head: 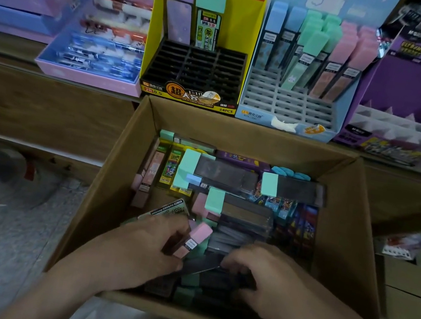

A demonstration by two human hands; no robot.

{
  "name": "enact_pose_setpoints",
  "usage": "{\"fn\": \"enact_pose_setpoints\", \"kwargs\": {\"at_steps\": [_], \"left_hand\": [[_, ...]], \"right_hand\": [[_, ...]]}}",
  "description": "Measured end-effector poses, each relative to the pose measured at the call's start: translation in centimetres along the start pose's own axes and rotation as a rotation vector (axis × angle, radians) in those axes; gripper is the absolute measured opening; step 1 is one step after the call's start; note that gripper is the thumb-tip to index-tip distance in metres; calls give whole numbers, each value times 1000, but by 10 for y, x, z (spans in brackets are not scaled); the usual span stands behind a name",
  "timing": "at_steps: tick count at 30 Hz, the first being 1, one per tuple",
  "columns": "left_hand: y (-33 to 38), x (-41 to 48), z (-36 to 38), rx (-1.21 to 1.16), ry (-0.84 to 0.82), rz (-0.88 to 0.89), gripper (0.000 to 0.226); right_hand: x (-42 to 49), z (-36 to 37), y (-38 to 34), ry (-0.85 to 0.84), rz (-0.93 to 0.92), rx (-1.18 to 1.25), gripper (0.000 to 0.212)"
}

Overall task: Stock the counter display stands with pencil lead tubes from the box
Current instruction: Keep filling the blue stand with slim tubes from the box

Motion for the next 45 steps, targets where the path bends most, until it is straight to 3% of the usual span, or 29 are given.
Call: {"fn": "enact_pose_setpoints", "kwargs": {"at_steps": [10, 13, 20, 29, 36, 39, 45], "left_hand": [[4, -2, 4, 130, -29, -34, 42], [2, -2, 7, 192, -27, -33, 57], [10, 0, 10, 308, -42, 6, 15], [9, 0, 14, 368, -89, -27, 15], [3, 1, 9, 187, -87, -14, 11], [-2, 5, 3, 79, -73, -33, 20], [11, 11, -18, -587, -3, 14, 17]], "right_hand": [[-2, 11, 0, -105, 12, 19, 50], [-3, 9, -1, -107, 6, 41, 42], [-1, 10, -3, -138, 1, 77, 27], [-1, 7, 0, -130, 60, 171, 18], [-3, -3, 5, -70, 106, 348, 18], [-4, -12, 8, 23, 106, 470, 18], [-6, -40, 6, 226, 57, 893, 21]]}}
Point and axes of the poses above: each hand's wrist, its own x-axis towards the middle knuckle, its own z-axis out of the palm, y = z × x, the point moved 5 cm from there along x, towards the middle knuckle, and after that the axes turned 12 degrees about -z, right-handed, at the moved point
